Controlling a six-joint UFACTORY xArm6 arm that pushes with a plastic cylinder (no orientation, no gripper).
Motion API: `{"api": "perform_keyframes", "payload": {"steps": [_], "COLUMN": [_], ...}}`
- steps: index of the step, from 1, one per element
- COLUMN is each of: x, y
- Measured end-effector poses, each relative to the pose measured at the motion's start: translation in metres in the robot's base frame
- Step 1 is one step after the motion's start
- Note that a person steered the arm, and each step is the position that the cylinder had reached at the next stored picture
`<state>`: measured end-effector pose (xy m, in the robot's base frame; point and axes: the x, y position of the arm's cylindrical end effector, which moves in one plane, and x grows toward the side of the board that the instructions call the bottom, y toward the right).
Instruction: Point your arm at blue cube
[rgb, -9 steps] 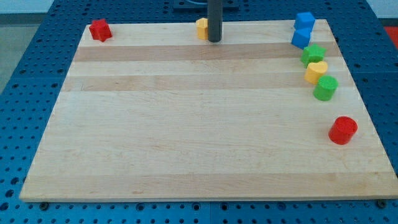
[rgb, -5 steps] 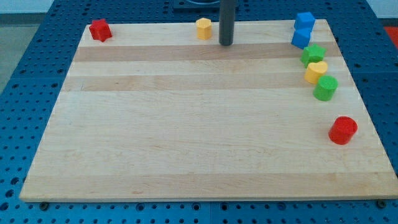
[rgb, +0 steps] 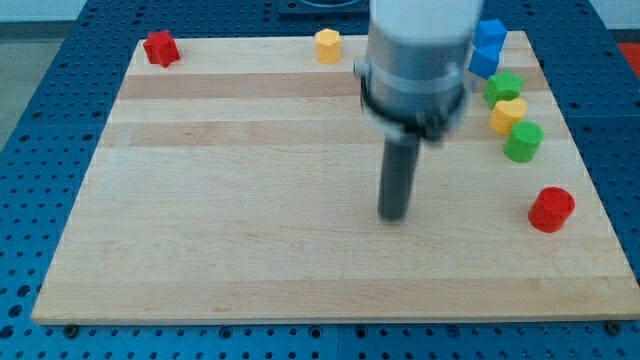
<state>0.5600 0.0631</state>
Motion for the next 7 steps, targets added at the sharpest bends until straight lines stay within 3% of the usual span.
{"api": "perform_keyframes", "payload": {"steps": [1, 2, 3, 4, 5, 7], "x": [0.057, 0.058, 0.028, -0.008, -0.105, -0.368], "y": [0.045, 0.074, 0.203, 0.28, 0.282, 0.28]}}
